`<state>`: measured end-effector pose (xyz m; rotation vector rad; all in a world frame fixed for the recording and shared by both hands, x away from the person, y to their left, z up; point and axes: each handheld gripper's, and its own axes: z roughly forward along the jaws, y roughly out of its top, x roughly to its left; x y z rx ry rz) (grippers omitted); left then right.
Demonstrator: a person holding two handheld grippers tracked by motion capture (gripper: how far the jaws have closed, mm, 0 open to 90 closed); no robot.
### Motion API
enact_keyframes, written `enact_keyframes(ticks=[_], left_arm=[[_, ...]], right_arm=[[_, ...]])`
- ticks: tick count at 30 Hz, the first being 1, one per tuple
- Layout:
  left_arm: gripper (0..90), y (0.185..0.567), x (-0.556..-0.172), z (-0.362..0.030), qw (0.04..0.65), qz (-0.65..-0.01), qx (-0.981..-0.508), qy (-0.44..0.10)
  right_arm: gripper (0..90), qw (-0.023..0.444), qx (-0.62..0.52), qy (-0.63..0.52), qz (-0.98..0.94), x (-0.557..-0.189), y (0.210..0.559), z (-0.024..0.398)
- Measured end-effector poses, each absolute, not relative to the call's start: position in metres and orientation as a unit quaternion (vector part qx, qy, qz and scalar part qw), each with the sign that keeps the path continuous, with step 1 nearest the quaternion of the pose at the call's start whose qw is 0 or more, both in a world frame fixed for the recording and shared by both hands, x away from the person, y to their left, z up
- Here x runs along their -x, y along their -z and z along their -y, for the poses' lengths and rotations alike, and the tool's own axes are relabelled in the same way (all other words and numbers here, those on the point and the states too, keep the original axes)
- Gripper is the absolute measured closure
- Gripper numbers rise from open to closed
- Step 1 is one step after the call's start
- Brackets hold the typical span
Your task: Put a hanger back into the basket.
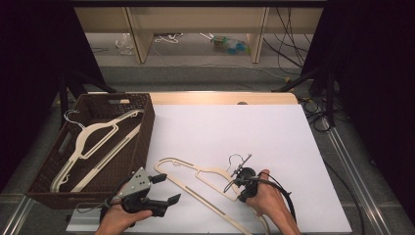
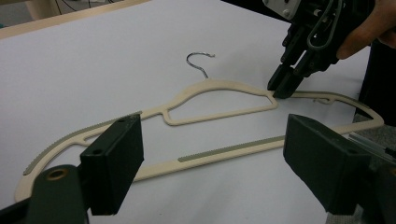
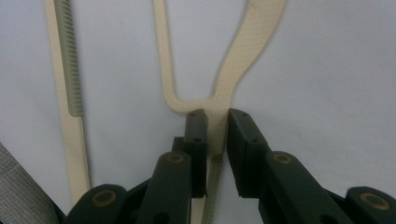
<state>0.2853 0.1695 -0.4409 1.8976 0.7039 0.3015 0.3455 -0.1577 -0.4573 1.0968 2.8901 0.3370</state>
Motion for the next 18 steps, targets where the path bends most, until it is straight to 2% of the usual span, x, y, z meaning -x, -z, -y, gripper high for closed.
enact_keyframes(ticks=[11, 18], left_arm=[[20.3, 0.442, -0.286, -0.167, 0.514, -0.294, -0.796, -0.127], [20.4, 0.445, -0.301, -0.157, 0.51, -0.302, -0.796, -0.124]], right_arm=[[78.9, 0.013, -0.344, -0.11, -0.933, -0.347, 0.457, 0.158], [80.3, 0.022, -0.321, -0.113, -0.94, -0.347, 0.449, 0.168]])
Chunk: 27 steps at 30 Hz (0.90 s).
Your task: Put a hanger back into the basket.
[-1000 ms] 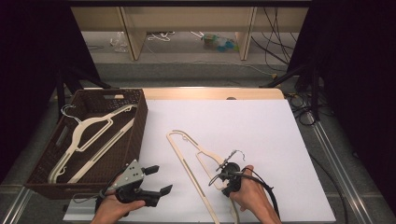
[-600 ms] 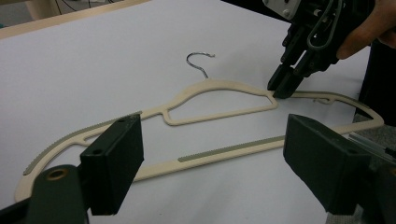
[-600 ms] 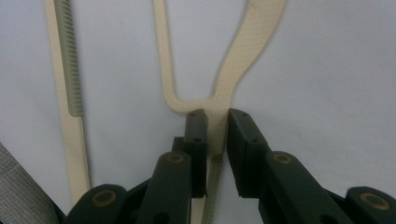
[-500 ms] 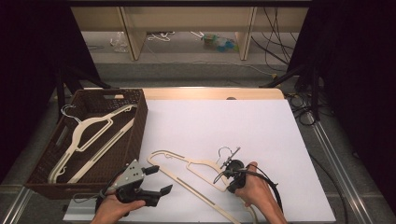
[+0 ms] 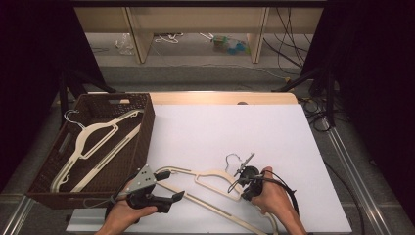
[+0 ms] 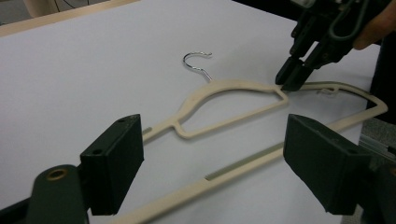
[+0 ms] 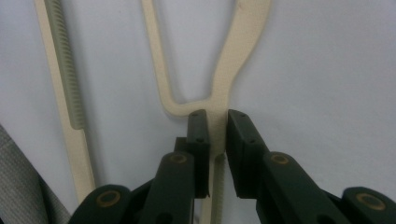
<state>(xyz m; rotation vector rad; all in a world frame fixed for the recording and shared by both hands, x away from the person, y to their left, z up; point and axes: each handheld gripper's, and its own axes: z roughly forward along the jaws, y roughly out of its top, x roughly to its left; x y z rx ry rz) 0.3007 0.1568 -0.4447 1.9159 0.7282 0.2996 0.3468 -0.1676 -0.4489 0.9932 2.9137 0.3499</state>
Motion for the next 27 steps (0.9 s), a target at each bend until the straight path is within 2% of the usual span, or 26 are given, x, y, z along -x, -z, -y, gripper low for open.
enact_keyframes(ticks=[5, 17, 19, 22, 27], left_arm=[[20.5, 0.447, -0.324, -0.144, 0.501, -0.314, -0.798, -0.116], [20.6, 0.459, -0.365, -0.092, 0.444, -0.269, -0.849, -0.099], [20.9, 0.463, -0.371, -0.083, 0.437, -0.268, -0.855, -0.082], [22.3, 0.467, -0.377, -0.075, 0.407, -0.247, -0.875, -0.083], [28.3, 0.474, -0.385, -0.065, 0.393, -0.239, -0.885, -0.07]], right_arm=[[80.3, 0.027, -0.31, -0.109, -0.944, -0.342, 0.445, 0.171], [80.4, 0.043, -0.3, -0.111, -0.946, -0.338, 0.432, 0.173], [80.4, 0.049, -0.298, -0.113, -0.947, -0.337, 0.43, 0.174], [80.4, 0.05, -0.297, -0.115, -0.947, -0.336, 0.428, 0.174], [80.4, 0.054, -0.296, -0.114, -0.947, -0.335, 0.426, 0.173]])
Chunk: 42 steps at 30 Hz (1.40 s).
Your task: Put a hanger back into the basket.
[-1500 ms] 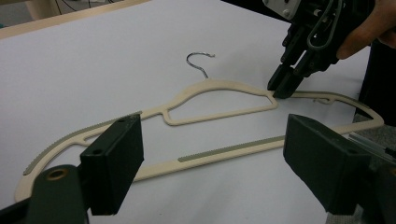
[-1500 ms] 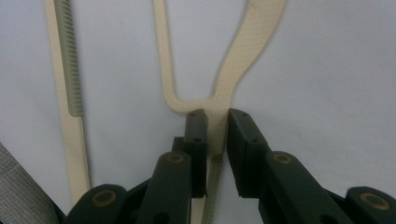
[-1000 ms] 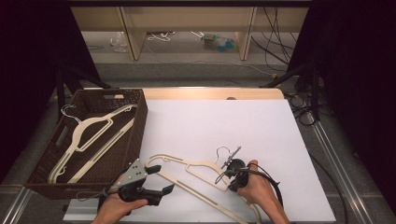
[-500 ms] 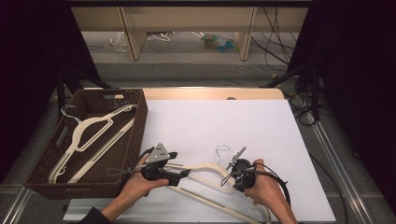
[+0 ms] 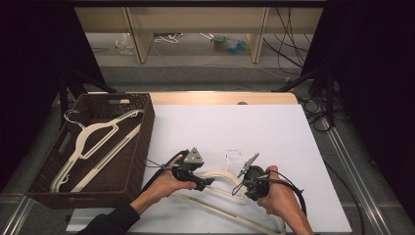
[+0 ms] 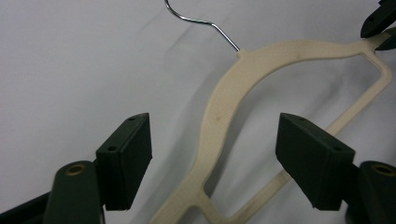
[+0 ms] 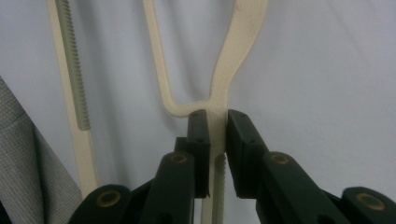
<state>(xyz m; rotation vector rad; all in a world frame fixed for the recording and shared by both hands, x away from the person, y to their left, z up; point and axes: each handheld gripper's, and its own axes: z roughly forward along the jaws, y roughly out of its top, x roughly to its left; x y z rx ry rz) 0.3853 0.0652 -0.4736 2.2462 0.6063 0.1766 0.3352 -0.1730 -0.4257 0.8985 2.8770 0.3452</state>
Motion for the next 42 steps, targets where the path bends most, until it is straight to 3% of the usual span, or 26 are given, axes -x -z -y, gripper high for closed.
enact_keyframes(ticks=[8, 16, 22, 37, 42], left_arm=[[33.5, 0.478, -0.394, -0.054, 0.407, -0.251, -0.877, -0.042], [42.0, 0.481, -0.397, -0.043, 0.41, -0.219, -0.885, -0.019], [58.2, 0.48, -0.396, -0.042, 0.405, -0.202, -0.892, -0.011], [74.0, 0.449, -0.383, -0.063, 0.413, -0.132, -0.9, 0.038], [77.4, 0.437, -0.378, -0.067, 0.428, -0.129, -0.893, 0.045]], right_arm=[[80.4, 0.058, -0.29, -0.117, -0.948, -0.333, 0.422, 0.17], [80.4, 0.06, -0.282, -0.122, -0.95, -0.332, 0.42, 0.169], [80.4, 0.057, -0.268, -0.125, -0.954, -0.331, 0.419, 0.169], [81.3, 0.036, -0.246, -0.173, -0.953, -0.327, 0.413, 0.185], [70.6, 0.049, -0.26, -0.21, -0.941, -0.324, 0.4, 0.196]])
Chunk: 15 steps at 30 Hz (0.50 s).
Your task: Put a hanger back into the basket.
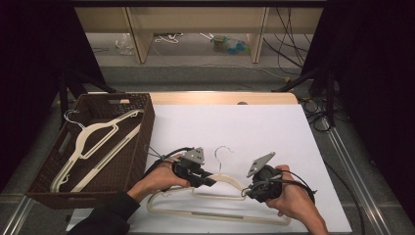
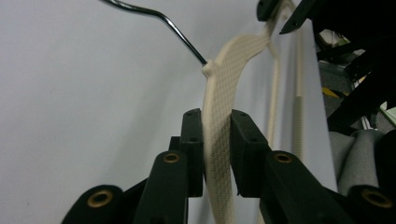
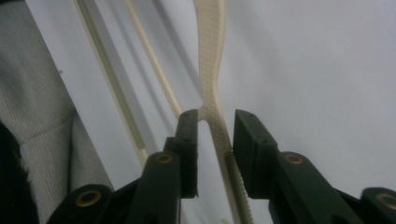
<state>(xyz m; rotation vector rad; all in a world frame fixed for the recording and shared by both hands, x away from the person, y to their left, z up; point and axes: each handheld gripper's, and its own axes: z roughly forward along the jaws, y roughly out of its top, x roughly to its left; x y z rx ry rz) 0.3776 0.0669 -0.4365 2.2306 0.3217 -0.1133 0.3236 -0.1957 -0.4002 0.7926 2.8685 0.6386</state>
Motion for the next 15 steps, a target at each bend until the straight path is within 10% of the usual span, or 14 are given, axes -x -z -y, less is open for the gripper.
enact_keyframes(ticks=[15], left_arm=[[86.1, 0.403, -0.353, -0.068, 0.451, -0.133, -0.882, 0.039]], right_arm=[[52.2, 0.108, -0.281, -0.287, -0.909, -0.308, 0.357, 0.213]])
